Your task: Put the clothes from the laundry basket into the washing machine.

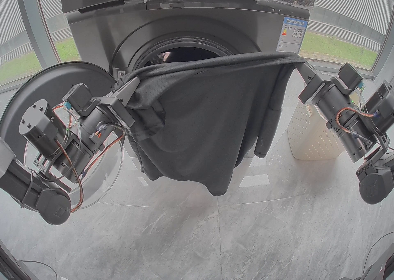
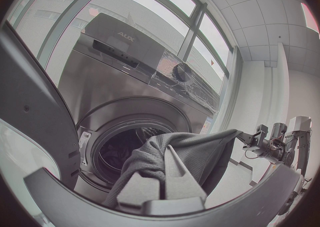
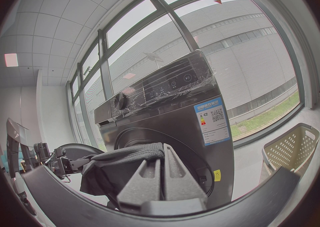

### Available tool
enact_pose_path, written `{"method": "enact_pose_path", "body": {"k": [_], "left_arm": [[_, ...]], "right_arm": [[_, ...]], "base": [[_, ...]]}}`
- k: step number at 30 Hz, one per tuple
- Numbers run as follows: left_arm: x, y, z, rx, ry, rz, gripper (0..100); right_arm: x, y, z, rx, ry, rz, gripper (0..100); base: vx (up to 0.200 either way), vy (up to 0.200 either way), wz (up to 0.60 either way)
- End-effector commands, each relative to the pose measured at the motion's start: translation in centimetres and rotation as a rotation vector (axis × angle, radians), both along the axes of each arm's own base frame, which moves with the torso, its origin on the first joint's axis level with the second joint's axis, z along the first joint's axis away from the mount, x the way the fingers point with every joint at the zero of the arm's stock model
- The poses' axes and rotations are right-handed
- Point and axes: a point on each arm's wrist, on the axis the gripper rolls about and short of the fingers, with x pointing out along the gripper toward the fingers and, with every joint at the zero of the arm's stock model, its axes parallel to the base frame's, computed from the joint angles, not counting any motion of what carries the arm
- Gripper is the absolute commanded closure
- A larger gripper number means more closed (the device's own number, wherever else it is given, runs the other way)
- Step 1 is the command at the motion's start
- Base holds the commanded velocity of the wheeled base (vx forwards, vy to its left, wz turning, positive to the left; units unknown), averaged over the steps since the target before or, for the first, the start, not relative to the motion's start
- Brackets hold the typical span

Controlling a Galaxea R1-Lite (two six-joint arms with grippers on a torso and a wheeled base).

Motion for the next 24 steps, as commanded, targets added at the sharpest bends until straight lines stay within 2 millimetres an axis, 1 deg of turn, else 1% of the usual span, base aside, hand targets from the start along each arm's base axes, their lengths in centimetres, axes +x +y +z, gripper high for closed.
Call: {"method": "enact_pose_path", "body": {"k": [1, 4, 6, 7, 8, 9, 10, 11, 12, 13, 14, 15, 16, 17, 18, 19, 21, 22, 24], "left_arm": [[0.0, -0.1, 0.0, -0.002, -0.002, -0.005, 100], [0.0, -0.2, 0.0, -0.002, -0.004, -0.008, 100], [-0.4, -0.4, 0.4, -0.008, -0.014, -0.019, 100], [-0.8, -0.6, 0.7, -0.012, -0.022, -0.035, 100], [-1.3, -1.6, 0.7, -0.021, -0.021, -0.077, 100], [-1.5, -2.4, 0.7, -0.022, -0.020, -0.110, 100], [-1.4, -2.9, 0.8, -0.021, -0.027, -0.131, 100], [-0.6, -3.8, 0.6, -0.022, -0.028, -0.144, 100], [-0.6, -3.9, 0.6, -0.022, -0.028, -0.146, 100], [-0.3, -4.7, 0.6, -0.024, -0.034, -0.155, 100], [-0.5, -5.6, 0.6, -0.023, -0.039, -0.178, 100], [-0.6, -6.2, 0.7, -0.026, -0.046, -0.199, 100], [-0.7, -6.5, 0.8, -0.028, -0.050, -0.210, 100], [-0.6, -6.6, 0.7, -0.026, -0.049, -0.214, 100], [-0.5, -6.8, 0.5, -0.025, -0.047, -0.217, 100], [-0.5, -6.9, 0.5, -0.025, -0.047, -0.217, 100], [-0.5, -6.9, 0.6, -0.026, -0.050, -0.219, 100], [-0.5, -6.9, 0.7, -0.029, -0.053, -0.222, 100], [-0.4, -7.0, 0.9, -0.031, -0.061, -0.222, 100]], "right_arm": [[-0.1, 0.0, 0.1, 0.000, -0.003, 0.000, 100], [-0.1, 0.0, -0.1, -0.002, 0.005, 0.001, 100], [-0.2, 0.2, -0.5, -0.010, 0.018, 0.009, 100], [-0.2, 0.3, -0.8, -0.016, 0.027, 0.015, 100], [-0.3, 0.5, -1.4, -0.027, 0.049, 0.024, 100], [-0.2, 0.8, -2.2, -0.041, 0.074, 0.034, 100], [0.3, 1.4, -3.4, -0.059, 0.112, 0.043, 100], [1.4, 2.1, -5.6, -0.088, 0.175, 0.048, 100], [1.4, 2.2, -5.8, -0.089, 0.177, 0.050, 100], [2.2, 2.7, -7.8, -0.118, 0.231, 0.053, 100], [2.5, 3.2, -9.2, -0.142, 0.271, 0.060, 100], [2.5, 3.9, -10.3, -0.159, 0.295, 0.077, 100], [2.4, 4.6, -11.1, -0.173, 0.315, 0.097, 100], [2.2, 5.0, -11.6, -0.180, 0.325, 0.107, 100], [2.0, 5.8, -12.7, -0.195, 0.352, 0.126, 100], [1.8, 6.5, -13.3, -0.202, 0.368, 0.145, 0], [1.4, 7.3, -13.9, -0.213, 0.383, 0.173, 0], [1.2, 7.6, -14.2, -0.221, 0.390, 0.183, 0], [0.4, 7.7, -15.3, -0.260, 0.429, 0.206, 0]], "base": [[0.000, 0.000, 0.00], [0.000, 0.000, 0.00], [0.000, 0.000, 0.00], [0.000, 0.000, 0.00], [0.000, 0.000, 0.00], [0.000, 0.000, 0.00], [0.000, 0.000, 0.00], [0.000, 0.000, 0.00], [0.000, 0.000, 0.00], [0.000, 0.000, 0.00], [0.000, 0.000, 0.00], [0.000, 0.000, 0.00], [0.000, 0.000, 0.00], [0.000, 0.000, 0.00], [0.000, 0.000, 0.00], [0.000, 0.000, 0.00], [0.000, 0.000, 0.00], [0.000, 0.000, 0.00], [0.000, 0.000, 0.00]]}}
